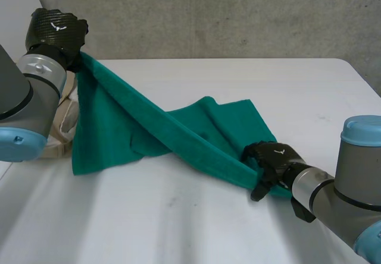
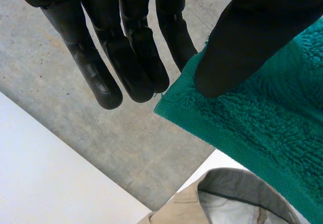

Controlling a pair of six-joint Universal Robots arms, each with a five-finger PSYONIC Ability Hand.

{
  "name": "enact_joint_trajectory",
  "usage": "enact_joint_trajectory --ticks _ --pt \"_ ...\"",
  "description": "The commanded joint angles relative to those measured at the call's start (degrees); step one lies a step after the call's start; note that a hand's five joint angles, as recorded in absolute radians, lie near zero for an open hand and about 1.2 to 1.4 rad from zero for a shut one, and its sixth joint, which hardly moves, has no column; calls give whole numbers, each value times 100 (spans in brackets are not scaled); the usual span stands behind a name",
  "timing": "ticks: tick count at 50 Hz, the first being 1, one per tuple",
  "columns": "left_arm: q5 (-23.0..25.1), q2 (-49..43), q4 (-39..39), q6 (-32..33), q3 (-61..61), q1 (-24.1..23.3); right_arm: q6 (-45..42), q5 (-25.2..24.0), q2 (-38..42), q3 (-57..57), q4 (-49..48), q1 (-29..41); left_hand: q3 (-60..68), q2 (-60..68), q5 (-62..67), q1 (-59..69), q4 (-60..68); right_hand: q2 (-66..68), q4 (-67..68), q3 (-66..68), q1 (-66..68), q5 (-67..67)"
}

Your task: Fold the laundry.

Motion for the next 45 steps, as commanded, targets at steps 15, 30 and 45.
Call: enact_joint_trajectory --ticks 15,30,45 --pt "28 441 -156 0 -759 44 -2946 13 -1840 -333 774 -1377 1039 1128 1432 1432 1111 5368 5350 5338 5725 5445" --pt "467 1559 -1457 53 -1586 -194 -4301 -180 -2133 -2873 3842 -1677 1039 1128 1432 1432 1111 5368 5350 5338 5725 5445" --pt "371 -989 -817 53 557 -194 -4284 170 996 -5236 3572 -1431 1039 1128 1432 1432 1111 5368 5350 5338 5725 5445"
